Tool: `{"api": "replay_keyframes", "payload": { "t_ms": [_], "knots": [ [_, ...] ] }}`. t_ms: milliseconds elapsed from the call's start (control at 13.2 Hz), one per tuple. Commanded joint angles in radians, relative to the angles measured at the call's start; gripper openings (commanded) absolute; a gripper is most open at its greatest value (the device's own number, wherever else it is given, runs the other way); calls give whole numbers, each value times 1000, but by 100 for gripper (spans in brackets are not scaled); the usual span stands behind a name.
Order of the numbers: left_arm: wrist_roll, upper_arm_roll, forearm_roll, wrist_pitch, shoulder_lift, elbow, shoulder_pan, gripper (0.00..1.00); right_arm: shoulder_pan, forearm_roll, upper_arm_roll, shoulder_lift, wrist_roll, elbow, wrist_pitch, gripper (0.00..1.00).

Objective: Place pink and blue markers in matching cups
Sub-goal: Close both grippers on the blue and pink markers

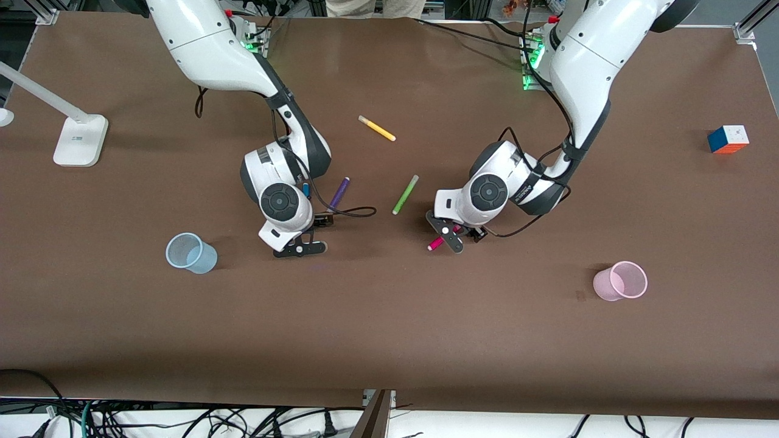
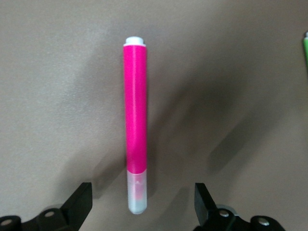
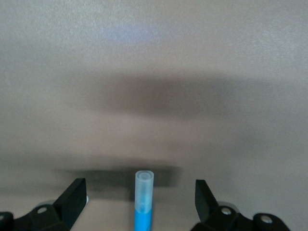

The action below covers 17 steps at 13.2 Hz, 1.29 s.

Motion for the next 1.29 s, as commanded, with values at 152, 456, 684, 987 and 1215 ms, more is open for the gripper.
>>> {"api": "replay_keyframes", "payload": {
  "t_ms": [152,456,684,987,1215],
  "knots": [
    [-32,9,34,15,9,-5,-16,61,-22,18,-2,-41,-117,-53,16,100],
    [-32,9,61,13,9,-3,-12,0,-30,18,-2,-60,-158,-84,16,91],
    [-29,9,62,5,2,6,-4,0,-30,29,-1,-60,-157,-86,16,72],
    [-21,9,62,1,-3,12,11,0,-25,31,2,-58,-140,-81,16,73],
    [-20,7,62,-104,-24,50,20,0,-24,31,4,-58,-138,-83,16,73]
  ]
}}
